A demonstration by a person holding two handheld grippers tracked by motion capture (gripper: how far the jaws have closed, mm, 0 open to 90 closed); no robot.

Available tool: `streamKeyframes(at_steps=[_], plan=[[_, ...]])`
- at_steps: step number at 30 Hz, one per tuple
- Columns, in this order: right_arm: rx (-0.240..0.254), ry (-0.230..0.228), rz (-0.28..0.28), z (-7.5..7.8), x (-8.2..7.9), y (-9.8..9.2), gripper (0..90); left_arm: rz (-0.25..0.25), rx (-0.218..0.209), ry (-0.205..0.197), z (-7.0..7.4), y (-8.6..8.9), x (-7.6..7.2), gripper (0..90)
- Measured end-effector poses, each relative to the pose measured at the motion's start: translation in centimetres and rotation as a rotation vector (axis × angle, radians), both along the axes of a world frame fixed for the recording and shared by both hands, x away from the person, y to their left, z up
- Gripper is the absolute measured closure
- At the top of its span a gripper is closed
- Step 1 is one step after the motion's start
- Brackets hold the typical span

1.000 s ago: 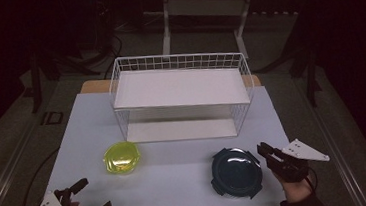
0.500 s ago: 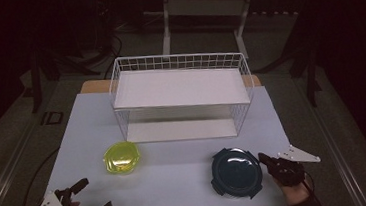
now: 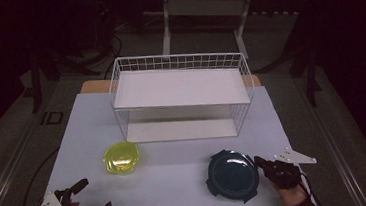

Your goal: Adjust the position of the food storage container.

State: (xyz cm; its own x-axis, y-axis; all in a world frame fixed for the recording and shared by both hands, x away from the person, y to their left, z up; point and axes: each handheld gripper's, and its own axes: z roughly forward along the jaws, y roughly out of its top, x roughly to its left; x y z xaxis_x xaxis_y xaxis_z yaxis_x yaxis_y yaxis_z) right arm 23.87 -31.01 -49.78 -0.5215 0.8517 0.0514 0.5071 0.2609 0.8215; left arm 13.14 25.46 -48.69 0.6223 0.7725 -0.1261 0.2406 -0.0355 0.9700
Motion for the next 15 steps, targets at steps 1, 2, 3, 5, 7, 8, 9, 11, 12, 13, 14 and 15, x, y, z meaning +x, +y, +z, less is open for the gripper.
streamKeyframes(at_steps=[1, 2, 3, 5, 7, 8, 9, 11, 12, 13, 14, 15], plan=[[0.008, 0.004, 0.005, 0.0, -0.1, 0.0, 90.0, -0.001, 0.0, 0.0, 0.0, 0.0, 0.0, 0.0], [0.015, 0.008, 0.01, 0.0, -0.3, -0.1, 90.0, -0.002, 0.0, 0.001, 0.0, 0.0, 0.0, 0.0], [0.02, 0.009, 0.015, 0.0, -0.4, -0.1, 90.0, -0.003, 0.001, 0.001, 0.0, 0.0, 0.0, 0.0], [0.024, 0.02, 0.022, 0.1, -0.7, -0.4, 90.0, -0.003, 0.003, -0.001, 0.0, 0.0, 0.0, 0.0], [0.029, 0.015, -0.001, 0.1, -0.8, -0.8, 90.0, -0.002, 0.004, -0.002, 0.0, 0.0, 0.0, 0.0], [0.026, 0.016, -0.008, 0.1, -0.8, -1.0, 90.0, -0.002, 0.003, -0.002, 0.0, 0.0, 0.0, 0.0], [0.021, 0.018, -0.011, 0.1, -0.8, -1.2, 90.0, -0.003, 0.004, -0.002, 0.0, 0.0, 0.0, 0.0], [0.025, 0.038, -0.006, -0.1, -0.9, -1.2, 90.0, -0.003, 0.003, -0.001, 0.0, 0.0, 0.0, 0.0], [0.02, 0.042, 0.006, -0.3, -0.9, -1.0, 90.0, -0.003, 0.003, -0.002, 0.0, 0.0, 0.0, 0.0], [0.02, 0.042, 0.006, -0.3, -0.9, -1.0, 90.0, -0.003, 0.003, -0.002, 0.0, 0.0, 0.0, 0.0], [0.011, 0.046, 0.016, -0.4, -1.0, -0.8, 90.0, -0.004, 0.004, -0.002, 0.0, -0.1, 0.0, 0.0], [-0.011, 0.042, 0.014, -0.4, -1.0, -0.6, 90.0, -0.004, 0.004, -0.002, 0.0, -0.1, 0.0, 0.0]])
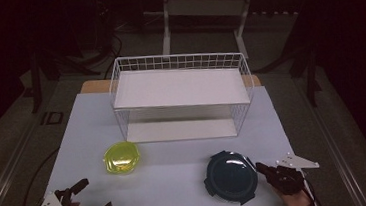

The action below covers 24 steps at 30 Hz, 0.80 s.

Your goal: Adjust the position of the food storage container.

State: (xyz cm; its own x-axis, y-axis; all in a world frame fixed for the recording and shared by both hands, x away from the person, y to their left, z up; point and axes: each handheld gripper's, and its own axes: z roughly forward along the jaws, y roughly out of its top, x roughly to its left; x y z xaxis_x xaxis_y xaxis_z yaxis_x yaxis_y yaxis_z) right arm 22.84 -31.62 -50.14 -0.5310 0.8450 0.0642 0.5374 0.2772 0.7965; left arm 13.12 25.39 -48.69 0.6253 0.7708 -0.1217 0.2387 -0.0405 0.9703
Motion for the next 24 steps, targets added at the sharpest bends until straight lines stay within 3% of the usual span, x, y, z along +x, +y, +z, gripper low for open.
streamKeyframes(at_steps=[6, 13, 24], plan=[[0.023, 0.011, 0.012, 0.0, -0.3, 0.1, 90.0, 0.0, 0.002, 0.001, 0.0, -0.1, 0.0, 0.0], [0.043, 0.046, 0.076, -0.1, -0.9, 1.5, 90.0, -0.002, 0.003, 0.003, 0.0, -0.1, 0.0, 0.0], [0.051, 0.064, 0.145, -0.2, -1.4, 3.3, 90.0, -0.006, 0.003, 0.005, -0.1, -0.2, 0.1, 0.0]])
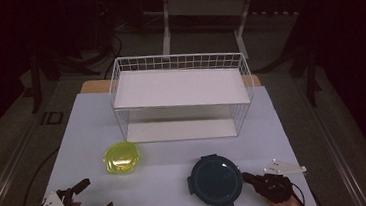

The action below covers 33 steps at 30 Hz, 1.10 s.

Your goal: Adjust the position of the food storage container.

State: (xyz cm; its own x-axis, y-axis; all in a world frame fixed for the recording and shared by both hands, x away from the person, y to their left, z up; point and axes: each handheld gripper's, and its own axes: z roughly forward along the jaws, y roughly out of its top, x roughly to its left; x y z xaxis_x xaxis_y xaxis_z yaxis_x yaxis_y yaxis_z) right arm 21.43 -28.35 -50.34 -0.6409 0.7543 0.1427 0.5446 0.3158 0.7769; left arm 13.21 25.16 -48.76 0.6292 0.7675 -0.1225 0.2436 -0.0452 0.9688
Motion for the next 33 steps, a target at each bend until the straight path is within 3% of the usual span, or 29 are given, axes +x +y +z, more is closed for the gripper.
streamKeyframes(at_steps=[8, 33], plan=[[0.03, 0.02, 0.022, -0.1, 0.0, 0.6, 90.0, -0.006, 0.005, 0.004, 0.0, -0.1, 0.1, 0.0], [0.01, 0.018, 0.082, -0.1, 0.3, 3.2, 90.0, -0.028, 0.021, 0.006, -0.1, -0.4, 0.1, 0.0]])
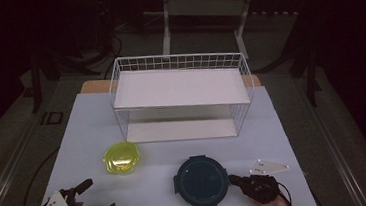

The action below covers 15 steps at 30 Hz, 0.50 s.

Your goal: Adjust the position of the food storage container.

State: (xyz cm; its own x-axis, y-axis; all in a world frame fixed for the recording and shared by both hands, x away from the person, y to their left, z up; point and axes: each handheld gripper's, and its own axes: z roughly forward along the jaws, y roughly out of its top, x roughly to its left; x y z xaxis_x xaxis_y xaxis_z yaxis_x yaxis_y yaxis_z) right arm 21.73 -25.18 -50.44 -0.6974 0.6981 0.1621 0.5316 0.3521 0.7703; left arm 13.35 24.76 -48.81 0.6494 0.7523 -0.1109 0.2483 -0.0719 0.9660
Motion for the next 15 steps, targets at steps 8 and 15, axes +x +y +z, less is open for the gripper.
streamKeyframes(at_steps=[8, 15], plan=[[0.034, -0.027, -0.014, 0.8, -0.1, -0.7, 81.4, -0.027, -0.007, 0.01, 0.1, -0.2, -0.1, 0.0], [0.083, -0.07, -0.006, 1.9, -0.6, -1.2, 59.0, -0.073, 0.001, 0.021, 0.4, -1.2, -0.2, 0.0]])
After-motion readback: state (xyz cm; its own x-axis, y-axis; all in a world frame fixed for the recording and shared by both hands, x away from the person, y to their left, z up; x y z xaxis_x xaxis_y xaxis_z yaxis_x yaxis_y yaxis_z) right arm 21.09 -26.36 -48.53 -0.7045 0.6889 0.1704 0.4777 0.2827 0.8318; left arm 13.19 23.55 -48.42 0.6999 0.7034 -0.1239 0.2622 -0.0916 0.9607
